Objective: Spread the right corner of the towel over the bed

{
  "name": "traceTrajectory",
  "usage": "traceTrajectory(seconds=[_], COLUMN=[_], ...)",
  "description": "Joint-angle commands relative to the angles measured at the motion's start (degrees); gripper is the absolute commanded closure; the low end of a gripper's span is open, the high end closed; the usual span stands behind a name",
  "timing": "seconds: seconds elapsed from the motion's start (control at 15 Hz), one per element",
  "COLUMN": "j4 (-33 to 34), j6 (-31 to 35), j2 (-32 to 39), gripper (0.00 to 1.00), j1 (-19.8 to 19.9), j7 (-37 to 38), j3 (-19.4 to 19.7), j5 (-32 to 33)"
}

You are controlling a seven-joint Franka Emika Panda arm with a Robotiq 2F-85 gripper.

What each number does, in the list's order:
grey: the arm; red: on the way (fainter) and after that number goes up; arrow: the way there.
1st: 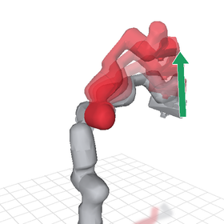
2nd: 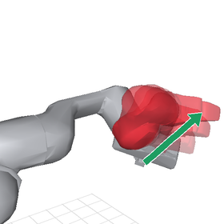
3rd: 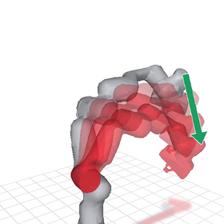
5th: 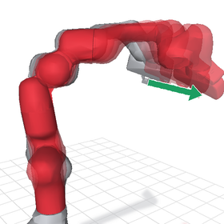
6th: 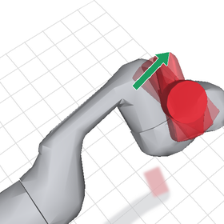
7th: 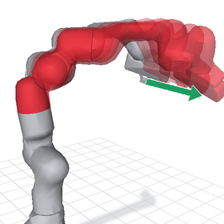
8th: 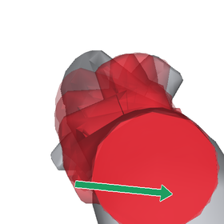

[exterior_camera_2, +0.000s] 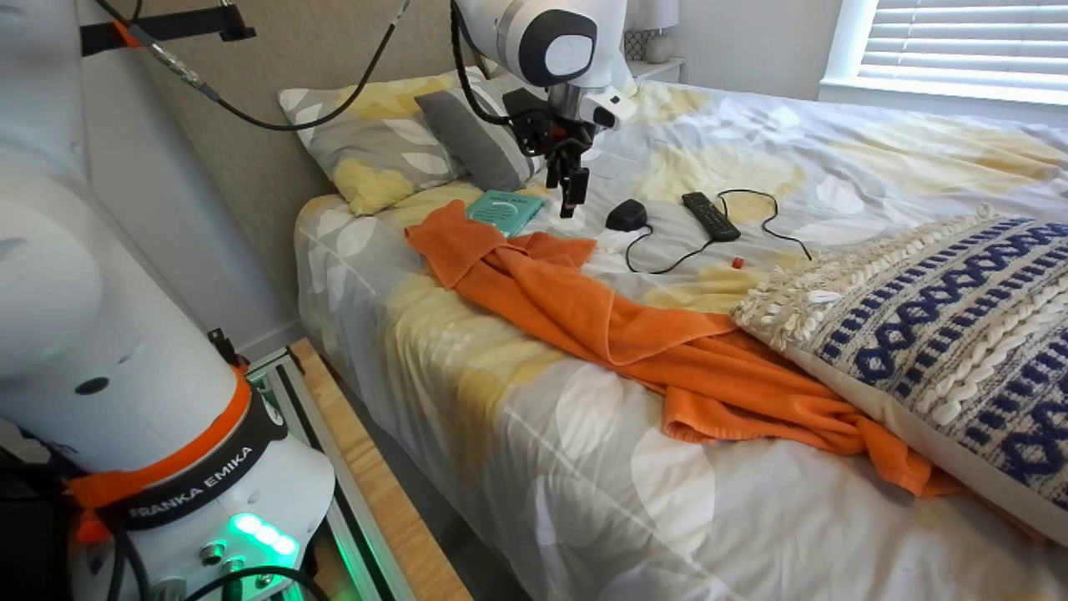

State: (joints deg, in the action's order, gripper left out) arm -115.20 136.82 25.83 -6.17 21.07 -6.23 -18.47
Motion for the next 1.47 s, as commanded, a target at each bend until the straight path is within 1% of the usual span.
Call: traceTrajectory(seconds=[0.0,0.13,0.33,0.47,0.67,0.93,1.33,1.4], j4=[0.16,0.2,3.56,6.07,9.79,16.47,26.9,28.12], j6=[-0.23,-0.24,0.07,-1.23,-0.91,-0.79,-2.33,-2.54], j2=[-0.02,-0.02,4.1,6.84,11.51,18.81,26.66,27.5], gripper=[0.0,0.0,0.0,0.0,0.0,0.0,0.0,0.08], j1=[-0.47,-0.47,0.0,0.58,0.39,-0.5,-2.15,-2.41], j7=[-0.13,-0.14,-1.12,-1.39,0.03,2.48,7.42,8.27], j3=[0.5,0.49,0.95,1.01,1.37,1.67,2.26,2.42], j5=[-0.24,-0.24,0.09,-0.51,-0.72,-0.48,-0.35,-0.19])
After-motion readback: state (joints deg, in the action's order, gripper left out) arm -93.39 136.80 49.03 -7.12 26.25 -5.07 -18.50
